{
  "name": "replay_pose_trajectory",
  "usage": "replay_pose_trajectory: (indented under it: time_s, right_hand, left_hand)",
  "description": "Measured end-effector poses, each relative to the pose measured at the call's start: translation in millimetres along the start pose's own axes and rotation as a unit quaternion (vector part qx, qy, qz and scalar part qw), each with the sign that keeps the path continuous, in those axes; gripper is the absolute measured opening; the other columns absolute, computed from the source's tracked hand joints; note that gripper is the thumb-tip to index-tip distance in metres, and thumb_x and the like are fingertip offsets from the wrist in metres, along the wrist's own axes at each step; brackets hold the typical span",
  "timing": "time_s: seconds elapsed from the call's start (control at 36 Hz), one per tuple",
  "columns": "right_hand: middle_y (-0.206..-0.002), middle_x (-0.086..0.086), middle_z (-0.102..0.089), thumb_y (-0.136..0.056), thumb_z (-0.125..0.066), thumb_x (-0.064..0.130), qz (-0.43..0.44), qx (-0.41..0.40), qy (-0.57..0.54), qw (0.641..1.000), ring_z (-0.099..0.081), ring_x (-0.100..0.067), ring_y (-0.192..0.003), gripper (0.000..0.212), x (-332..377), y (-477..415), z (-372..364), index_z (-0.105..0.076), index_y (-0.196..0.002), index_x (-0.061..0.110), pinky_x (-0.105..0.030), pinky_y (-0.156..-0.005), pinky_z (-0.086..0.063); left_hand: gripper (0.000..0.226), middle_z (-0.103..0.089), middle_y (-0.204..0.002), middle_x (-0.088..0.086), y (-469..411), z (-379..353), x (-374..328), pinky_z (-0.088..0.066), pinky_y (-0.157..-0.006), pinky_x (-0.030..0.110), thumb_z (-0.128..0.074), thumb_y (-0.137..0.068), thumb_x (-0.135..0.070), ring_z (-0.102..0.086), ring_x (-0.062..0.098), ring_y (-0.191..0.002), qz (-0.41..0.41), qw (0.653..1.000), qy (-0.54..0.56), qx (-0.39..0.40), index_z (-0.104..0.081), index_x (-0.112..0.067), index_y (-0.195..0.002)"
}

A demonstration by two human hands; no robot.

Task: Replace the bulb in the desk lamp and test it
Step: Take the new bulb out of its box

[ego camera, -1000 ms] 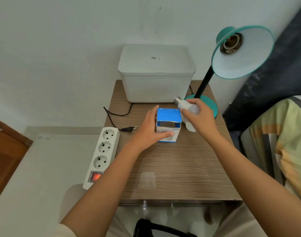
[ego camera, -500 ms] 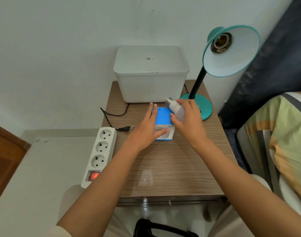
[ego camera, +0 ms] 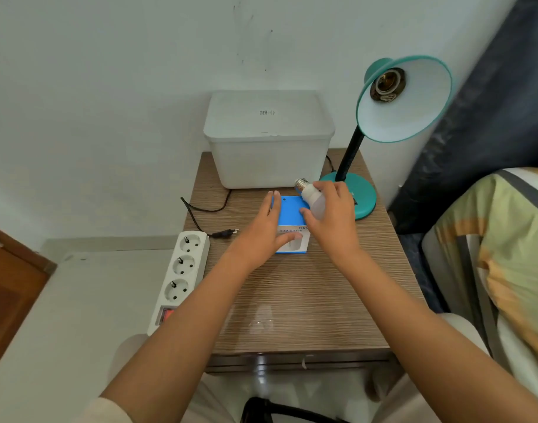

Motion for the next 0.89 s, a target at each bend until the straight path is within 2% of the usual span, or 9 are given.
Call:
replay_pose_trajectory:
  time_s: [0.11, 0.22, 0.33, 0.42, 0.53, 0.67, 0.78, 0.89]
  right_hand:
    - [-0.120, -0.012, -0.048, -0.076, -0.071, 0.017, -0.011, 0.013, -0.006, 1.000, -0.048, -0.029, -0.107, 0.050, -2, -2, 0, -0.051, -0.122, 0.013, -0.031, -0.089, -0.038]
    - [-0.123, -0.011, -0.046, -0.078, -0.069, 0.017, -0.011, 0.036, -0.006, 0.999, -0.046, -0.029, -0.109, 0.051, -1, -4, 2, -0.049, -0.125, 0.014, -0.032, -0.089, -0.038]
    - [-0.120, -0.010, -0.048, -0.080, -0.067, 0.019, -0.029, 0.041, -0.025, 0.998, -0.048, -0.027, -0.107, 0.048, -2, -6, 5, -0.049, -0.123, 0.014, -0.032, -0.085, -0.040]
    - [-0.117, -0.010, -0.050, -0.079, -0.067, 0.019, -0.038, 0.043, -0.037, 0.998, -0.050, -0.023, -0.104, 0.046, -1, -6, 10, -0.051, -0.122, 0.013, -0.026, -0.079, -0.035]
    - [-0.115, -0.011, -0.054, -0.078, -0.070, 0.019, -0.039, 0.026, -0.061, 0.997, -0.047, -0.015, -0.095, 0.045, 2, -5, 27, -0.055, -0.119, 0.011, -0.022, -0.077, -0.033]
    - [-0.115, -0.008, -0.058, -0.076, -0.071, 0.022, -0.061, -0.048, -0.099, 0.992, -0.049, -0.013, -0.098, 0.043, 7, -8, 74, -0.057, -0.115, 0.013, -0.016, -0.076, -0.029]
    - [-0.120, -0.007, -0.053, -0.077, -0.071, 0.024, -0.078, -0.108, -0.150, 0.980, -0.047, -0.014, -0.104, 0.047, 10, -20, 123, -0.052, -0.118, 0.013, -0.021, -0.085, -0.034]
    - [-0.127, -0.010, -0.044, -0.078, -0.067, 0.014, -0.092, -0.099, -0.216, 0.967, -0.046, -0.016, -0.103, 0.055, 7, -44, 150, -0.041, -0.125, 0.014, -0.016, -0.067, -0.039]
  left_hand:
    - [0.091, 0.007, -0.159, -0.001, 2, 0, 0, -0.045, -0.097, 0.031, -0.055, -0.090, -0.043, -0.026, 0.018, -0.139, -0.002, 1.000, 0.019, -0.006, 0.007, -0.015, -0.150]
    - [0.091, -0.004, -0.157, -0.001, 3, 1, 0, -0.048, -0.093, 0.030, -0.058, -0.089, -0.041, -0.036, 0.016, -0.130, 0.000, 0.999, 0.043, -0.010, 0.005, -0.017, -0.150]
    - [0.093, -0.010, -0.155, -0.001, 4, 2, -2, -0.048, -0.095, 0.036, -0.061, -0.088, -0.043, -0.039, 0.016, -0.127, 0.001, 0.998, 0.054, -0.012, 0.004, -0.019, -0.151]
    - [0.095, -0.001, -0.159, 0.000, 6, 3, -4, -0.043, -0.100, 0.035, -0.060, -0.088, -0.045, -0.029, 0.018, -0.136, 0.004, 0.999, 0.044, -0.005, 0.006, -0.019, -0.150]
    - [0.098, 0.013, -0.159, -0.001, 7, 7, -10, -0.021, -0.113, 0.033, -0.060, -0.085, -0.050, -0.002, 0.016, -0.147, -0.011, 1.000, 0.017, -0.004, 0.005, -0.016, -0.150]
    - [0.092, 0.010, -0.160, -0.002, 1, 34, -44, -0.010, -0.112, 0.025, -0.056, -0.087, -0.052, 0.003, 0.011, -0.146, -0.071, 0.996, 0.006, -0.061, 0.001, -0.017, -0.151]
    - [0.085, -0.001, -0.160, 0.001, -19, 63, -91, -0.008, -0.113, 0.022, -0.057, -0.089, -0.044, -0.003, 0.011, -0.146, -0.138, 0.985, 0.012, -0.100, -0.005, -0.017, -0.151]
    - [0.092, -0.002, -0.160, 0.001, -48, 79, -134, -0.008, -0.113, 0.022, -0.066, -0.086, -0.033, -0.004, 0.011, -0.145, -0.188, 0.978, 0.018, -0.083, -0.002, -0.019, -0.151]
Point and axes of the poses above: each hand's wrist, its own y-axis away from the middle knuckle, its own z-axis out of the back of the hand, x = y × z, the point moved 5 cm from there along -y, towards the middle knuckle
